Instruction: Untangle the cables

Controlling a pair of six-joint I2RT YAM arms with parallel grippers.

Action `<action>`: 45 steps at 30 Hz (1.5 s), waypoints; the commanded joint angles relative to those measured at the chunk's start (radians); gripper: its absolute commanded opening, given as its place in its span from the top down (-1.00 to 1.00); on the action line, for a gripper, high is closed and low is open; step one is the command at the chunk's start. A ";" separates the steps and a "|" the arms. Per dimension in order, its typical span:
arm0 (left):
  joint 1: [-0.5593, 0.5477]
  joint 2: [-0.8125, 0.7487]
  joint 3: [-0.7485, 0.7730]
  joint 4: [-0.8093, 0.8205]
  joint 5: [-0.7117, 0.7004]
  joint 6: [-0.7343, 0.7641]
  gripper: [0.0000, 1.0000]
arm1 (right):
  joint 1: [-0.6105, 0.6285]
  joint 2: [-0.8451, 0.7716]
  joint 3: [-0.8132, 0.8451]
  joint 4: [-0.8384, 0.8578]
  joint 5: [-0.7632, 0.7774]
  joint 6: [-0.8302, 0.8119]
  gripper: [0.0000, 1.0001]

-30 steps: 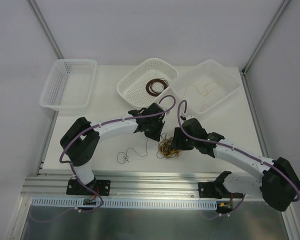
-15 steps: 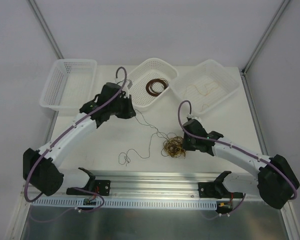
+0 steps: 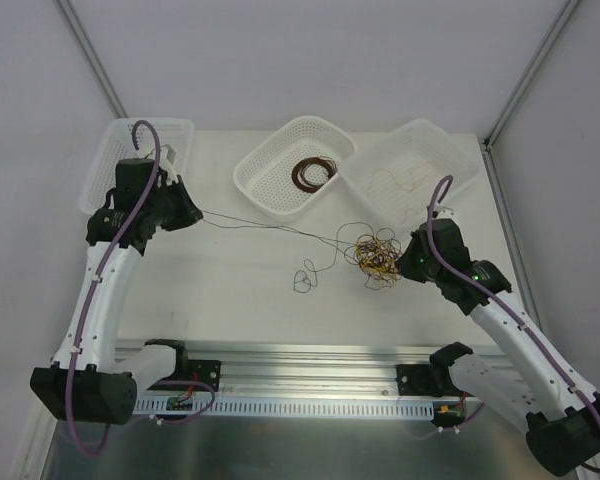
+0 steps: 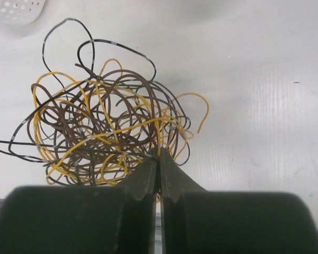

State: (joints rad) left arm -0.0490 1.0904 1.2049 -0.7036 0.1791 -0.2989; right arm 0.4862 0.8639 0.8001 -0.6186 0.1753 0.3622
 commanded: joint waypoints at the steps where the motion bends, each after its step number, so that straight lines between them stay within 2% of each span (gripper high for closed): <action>1: 0.078 -0.044 0.088 -0.002 -0.174 0.050 1.00 | -0.078 -0.029 0.098 -0.263 0.092 -0.104 0.99; 5: 0.147 -0.052 0.125 -0.030 -0.224 0.069 1.00 | -0.118 -0.013 0.185 -0.311 0.035 -0.192 0.99; 8: 0.155 -0.063 0.130 -0.048 -0.182 0.051 1.00 | -0.130 0.006 0.197 -0.320 -0.039 -0.226 0.98; 9: 0.155 -0.069 0.116 -0.048 -0.120 0.044 1.00 | -0.129 0.003 0.180 -0.308 -0.078 -0.229 0.98; 11: 0.156 -0.083 0.056 -0.048 -0.093 0.038 1.00 | -0.130 -0.006 0.112 -0.262 -0.096 -0.217 0.98; 18: 0.156 -0.159 -0.177 -0.053 -0.175 0.041 1.00 | -0.129 0.015 -0.030 -0.190 -0.139 -0.198 0.88; 20: 0.156 -0.156 -0.231 -0.053 -0.149 0.035 1.00 | -0.129 0.018 -0.042 -0.194 -0.135 -0.209 0.65; 21: 0.156 -0.155 -0.246 -0.051 -0.139 0.032 1.00 | -0.130 0.014 -0.045 -0.191 -0.155 -0.212 0.46; 24: 0.155 -0.152 -0.287 -0.047 -0.087 0.033 1.00 | -0.127 -0.008 -0.033 -0.165 -0.227 -0.229 0.11; 25: 0.156 -0.156 -0.294 -0.042 -0.070 0.037 1.00 | -0.126 -0.008 -0.024 -0.159 -0.241 -0.232 0.04; 29: 0.152 -0.170 -0.323 -0.022 -0.006 0.037 1.00 | -0.080 0.021 0.039 -0.164 -0.278 -0.256 -0.09; 34: 0.150 -0.181 -0.334 -0.004 0.042 0.032 1.00 | 0.049 0.089 0.086 -0.116 -0.261 -0.250 -0.11; 40: 0.149 -0.181 -0.340 0.004 0.037 0.034 1.00 | 0.190 0.253 0.113 -0.020 -0.237 -0.215 -0.13; 45: 0.149 -0.175 -0.326 0.009 0.022 0.029 1.00 | 0.278 0.415 0.084 0.100 -0.264 -0.206 -0.32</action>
State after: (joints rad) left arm 0.0994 0.9245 0.8684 -0.7158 0.2005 -0.2783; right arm 0.7246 1.2186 0.8814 -0.6258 -0.0700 0.1432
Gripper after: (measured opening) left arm 0.008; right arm 0.641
